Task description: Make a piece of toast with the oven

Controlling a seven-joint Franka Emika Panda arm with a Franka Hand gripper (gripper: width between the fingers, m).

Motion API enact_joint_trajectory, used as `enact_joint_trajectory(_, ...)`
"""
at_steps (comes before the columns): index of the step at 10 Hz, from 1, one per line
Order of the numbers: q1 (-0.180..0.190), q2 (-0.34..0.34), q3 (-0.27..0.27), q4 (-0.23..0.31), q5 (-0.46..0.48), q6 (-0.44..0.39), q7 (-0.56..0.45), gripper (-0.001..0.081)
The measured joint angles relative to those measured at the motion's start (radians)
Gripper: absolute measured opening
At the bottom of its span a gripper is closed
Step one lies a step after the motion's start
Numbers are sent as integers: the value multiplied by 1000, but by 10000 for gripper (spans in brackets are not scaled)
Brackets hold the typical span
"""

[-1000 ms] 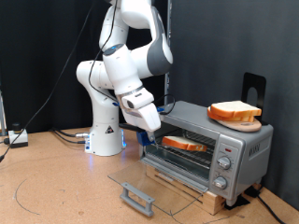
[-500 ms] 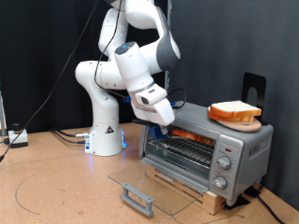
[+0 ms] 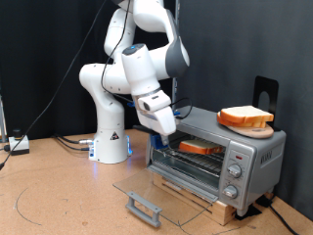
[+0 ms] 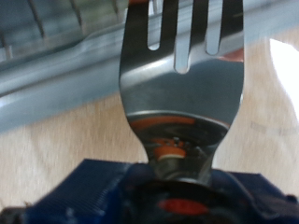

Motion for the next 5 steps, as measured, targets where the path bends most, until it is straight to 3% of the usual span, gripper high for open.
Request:
enact_joint_trajectory(3,-109,63,-12,28,-57,1,-17,467)
enact_joint_trajectory(5,-133,81,-67,43,-56,-35,-63,467)
